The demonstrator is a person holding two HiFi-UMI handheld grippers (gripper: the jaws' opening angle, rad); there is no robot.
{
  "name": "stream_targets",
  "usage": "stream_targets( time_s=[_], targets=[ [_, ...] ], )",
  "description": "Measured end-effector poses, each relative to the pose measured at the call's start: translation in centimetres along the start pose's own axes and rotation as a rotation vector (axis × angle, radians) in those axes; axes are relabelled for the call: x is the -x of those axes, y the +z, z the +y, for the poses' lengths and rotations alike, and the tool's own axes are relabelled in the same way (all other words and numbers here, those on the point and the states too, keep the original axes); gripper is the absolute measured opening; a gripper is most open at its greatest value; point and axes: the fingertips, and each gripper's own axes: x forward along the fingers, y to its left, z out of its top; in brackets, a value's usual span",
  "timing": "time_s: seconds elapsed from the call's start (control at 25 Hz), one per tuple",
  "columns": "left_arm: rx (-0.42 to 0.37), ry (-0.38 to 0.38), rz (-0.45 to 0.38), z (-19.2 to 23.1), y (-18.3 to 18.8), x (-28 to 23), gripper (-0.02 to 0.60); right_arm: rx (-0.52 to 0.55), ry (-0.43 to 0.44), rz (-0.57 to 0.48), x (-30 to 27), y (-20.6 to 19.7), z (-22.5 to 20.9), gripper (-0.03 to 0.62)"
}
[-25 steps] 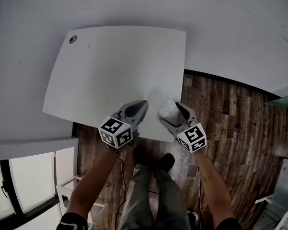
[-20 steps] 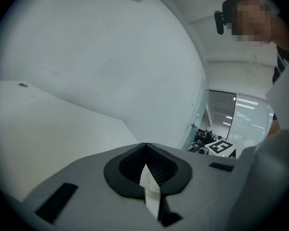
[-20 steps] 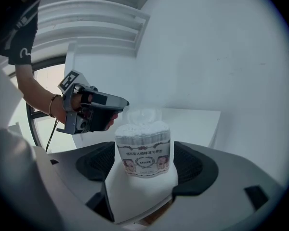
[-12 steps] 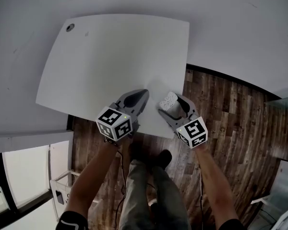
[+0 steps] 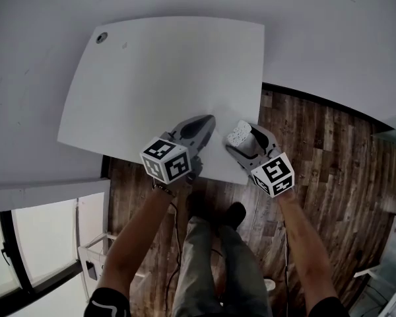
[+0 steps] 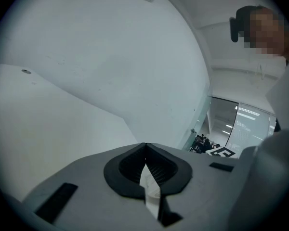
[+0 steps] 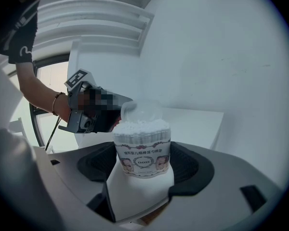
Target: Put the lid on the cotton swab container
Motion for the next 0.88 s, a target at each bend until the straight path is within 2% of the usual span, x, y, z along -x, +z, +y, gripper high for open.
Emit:
stream_targets(
  time_s=[0.36,0.56,0.72,0.88],
  targets=[
    [0.016,-0.062,-0.005,-2.7,0.0,-0.7,0.025,-0.014,-0.002,-0.009,0.1,-0.1,0.2,0.359],
    [0.051,-0.102,0.000,-4.1,-0.3,-1.1,0.025,-0.017,0.000,-0.015,0.2,-0.2,0.4,0.359],
    [0.039,-0.137,0.024,-5.4,-0.6,-1.3,0.025,-0.015,0.002,-0.018,0.1,-0.1,0.4,0.359],
    [-0.009,-0.153,0.076,-6.4,-2.0,-1.8,0.025,-0.019,0.001,-0.020,0.3,-0.4,0.4,0.359]
  ],
)
